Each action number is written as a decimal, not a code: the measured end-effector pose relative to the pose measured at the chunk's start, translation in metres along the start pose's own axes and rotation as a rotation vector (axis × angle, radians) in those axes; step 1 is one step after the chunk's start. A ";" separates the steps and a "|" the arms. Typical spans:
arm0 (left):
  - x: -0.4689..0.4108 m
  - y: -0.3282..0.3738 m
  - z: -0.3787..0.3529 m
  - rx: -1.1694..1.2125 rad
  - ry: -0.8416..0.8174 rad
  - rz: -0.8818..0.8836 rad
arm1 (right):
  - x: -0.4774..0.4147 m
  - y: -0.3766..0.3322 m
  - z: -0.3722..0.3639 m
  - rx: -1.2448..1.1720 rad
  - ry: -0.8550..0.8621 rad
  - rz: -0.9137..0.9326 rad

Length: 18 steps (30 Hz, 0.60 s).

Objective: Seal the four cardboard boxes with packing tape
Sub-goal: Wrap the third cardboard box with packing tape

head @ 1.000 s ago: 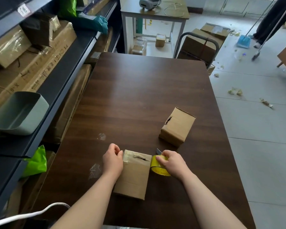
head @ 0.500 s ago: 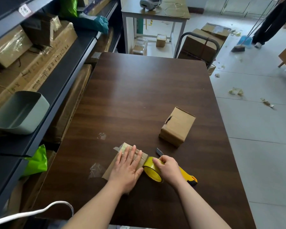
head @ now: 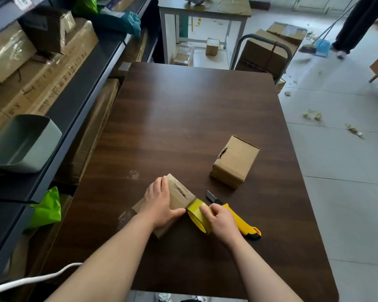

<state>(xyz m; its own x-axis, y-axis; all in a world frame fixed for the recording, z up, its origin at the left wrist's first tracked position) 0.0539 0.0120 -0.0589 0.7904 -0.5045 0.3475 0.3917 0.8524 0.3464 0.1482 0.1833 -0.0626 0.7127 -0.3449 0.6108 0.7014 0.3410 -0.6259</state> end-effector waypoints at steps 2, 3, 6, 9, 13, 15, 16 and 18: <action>-0.007 -0.004 0.005 -0.015 -0.003 -0.018 | 0.000 0.007 0.002 0.046 -0.011 -0.002; -0.011 -0.007 0.008 -0.014 -0.003 -0.010 | 0.000 0.015 0.004 0.072 -0.009 -0.012; -0.024 -0.018 0.018 -0.013 -0.059 -0.018 | 0.006 0.041 0.006 0.014 -0.003 -0.048; -0.029 -0.018 0.021 -0.066 -0.119 -0.056 | 0.007 0.046 0.006 -0.050 -0.021 -0.058; -0.028 -0.019 0.021 -0.160 -0.151 -0.101 | 0.005 0.038 0.005 -0.093 -0.054 -0.031; -0.025 -0.020 0.021 -0.217 -0.113 -0.138 | 0.006 0.036 0.003 -0.111 -0.070 -0.047; -0.022 -0.018 0.020 -0.231 -0.066 -0.154 | 0.007 0.034 0.001 -0.113 -0.078 -0.059; -0.009 -0.012 0.018 -0.242 0.081 -0.136 | 0.008 0.030 -0.004 -0.126 -0.088 -0.097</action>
<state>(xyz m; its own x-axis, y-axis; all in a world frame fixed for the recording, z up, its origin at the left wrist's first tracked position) 0.0333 0.0040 -0.0504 0.7543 -0.6118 0.2381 0.5899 0.7908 0.1633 0.1749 0.1872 -0.0778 0.6439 -0.2910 0.7076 0.7640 0.1961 -0.6146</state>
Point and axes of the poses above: each hand's wrist, its own x-axis away from the middle knuckle, its own z-axis out of the back of the hand, y = z × x, the point moved 4 cm from there along -x, towards the middle knuckle, and after that the axes turned 10 degrees about -z, right-handed, at the moved point
